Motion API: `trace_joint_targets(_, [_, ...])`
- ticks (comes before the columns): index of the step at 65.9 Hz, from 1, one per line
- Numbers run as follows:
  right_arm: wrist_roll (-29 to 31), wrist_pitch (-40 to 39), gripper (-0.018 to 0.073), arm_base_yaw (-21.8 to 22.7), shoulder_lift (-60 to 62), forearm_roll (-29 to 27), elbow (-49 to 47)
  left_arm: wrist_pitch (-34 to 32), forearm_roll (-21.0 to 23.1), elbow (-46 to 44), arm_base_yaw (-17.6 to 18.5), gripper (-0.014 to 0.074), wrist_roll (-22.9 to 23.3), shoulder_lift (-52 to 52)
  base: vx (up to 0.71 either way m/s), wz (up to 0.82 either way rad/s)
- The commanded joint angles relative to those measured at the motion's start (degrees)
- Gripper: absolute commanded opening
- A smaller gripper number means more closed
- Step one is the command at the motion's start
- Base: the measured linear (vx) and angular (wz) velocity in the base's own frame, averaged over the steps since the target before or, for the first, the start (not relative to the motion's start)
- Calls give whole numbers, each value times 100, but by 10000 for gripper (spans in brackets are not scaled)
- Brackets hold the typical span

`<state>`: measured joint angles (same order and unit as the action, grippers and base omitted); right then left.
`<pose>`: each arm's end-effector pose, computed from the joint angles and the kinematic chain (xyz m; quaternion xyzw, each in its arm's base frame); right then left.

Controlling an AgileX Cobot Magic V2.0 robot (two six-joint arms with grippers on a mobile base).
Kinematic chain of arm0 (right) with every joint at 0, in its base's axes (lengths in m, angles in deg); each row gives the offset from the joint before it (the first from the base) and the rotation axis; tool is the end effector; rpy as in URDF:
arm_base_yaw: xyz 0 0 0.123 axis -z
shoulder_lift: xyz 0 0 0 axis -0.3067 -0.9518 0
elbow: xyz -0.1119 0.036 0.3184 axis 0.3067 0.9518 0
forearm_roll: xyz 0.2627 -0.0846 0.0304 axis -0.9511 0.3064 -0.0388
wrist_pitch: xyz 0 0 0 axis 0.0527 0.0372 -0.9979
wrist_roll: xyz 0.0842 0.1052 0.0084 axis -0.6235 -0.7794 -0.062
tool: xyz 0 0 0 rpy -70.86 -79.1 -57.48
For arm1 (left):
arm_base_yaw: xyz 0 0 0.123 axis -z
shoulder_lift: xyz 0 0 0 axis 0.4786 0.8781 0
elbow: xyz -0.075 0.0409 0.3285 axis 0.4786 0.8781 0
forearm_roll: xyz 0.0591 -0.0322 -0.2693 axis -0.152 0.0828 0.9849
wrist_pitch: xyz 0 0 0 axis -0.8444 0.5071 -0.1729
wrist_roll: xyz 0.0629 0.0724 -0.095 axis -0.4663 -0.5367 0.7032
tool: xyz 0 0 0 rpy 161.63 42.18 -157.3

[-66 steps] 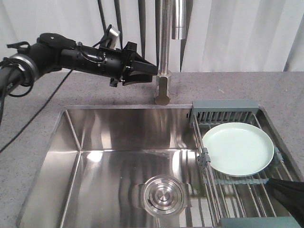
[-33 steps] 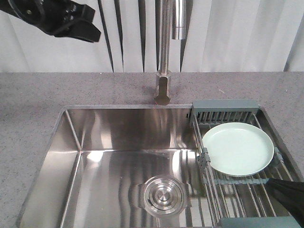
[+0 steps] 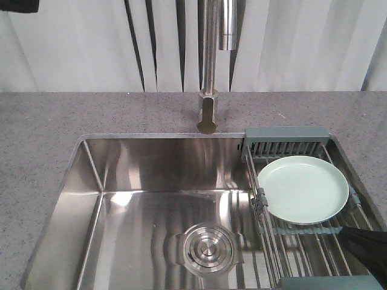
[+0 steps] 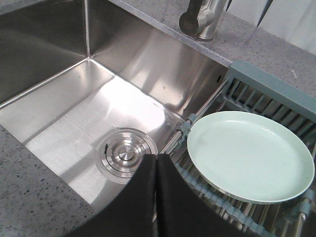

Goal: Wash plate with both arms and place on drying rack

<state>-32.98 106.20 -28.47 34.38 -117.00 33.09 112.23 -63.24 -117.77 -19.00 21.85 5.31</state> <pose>0.1008 0.0602 0.2922 -0.3064 0.8015 0.0863 0.5062 0.2595 -0.0963 0.5535 0.1777 0.8519 -0.2034 0.4487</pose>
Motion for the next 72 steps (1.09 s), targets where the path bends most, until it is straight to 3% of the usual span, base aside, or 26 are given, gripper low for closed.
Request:
trace_joint_targets(1, [47, -298, -6, 3, -15, -118, -147, -813, 101, 587, 9, -6, -39, -610, 0, 0])
trace_joint_targets(11, [47, -298, -6, 3, -15, -118, -147, -985, 101, 2095, 9, -6, -65, -1476, 0, 0])
trace_joint_targets(22, [47, -298, -6, 3, -15, -118, -147, -555, 106, 3376, 9, -6, -44, -2133, 0, 0])
trace_joint_targets(34, [47, -298, -6, 3, -15, -118, -147, -331, 106, 3626, 9, -6, -51, -2326, 0, 0])
trace_joint_targets(46, [47, -298, -6, 3, -15, -118, -147, -479, 1, 3626, 9, -6, -492, -2338, 0, 0])
trace_joint_targets(58, [47, -298, -6, 3, -15, -118, -147, -1278, -161, 3768, 9, -6, -1055, -2388, 0, 0])
trace_joint_targets(64, [47, -275, -6, 3, -15, -118, -147, -2030, -656, 4229, 9, -6, -918, -2731, 0, 0])
trace_joint_targets(72, [47, -275, -6, 3, -15, -118, -147, -3200, -1245, 5248, 9, -6, -399, -3474, 0, 0])
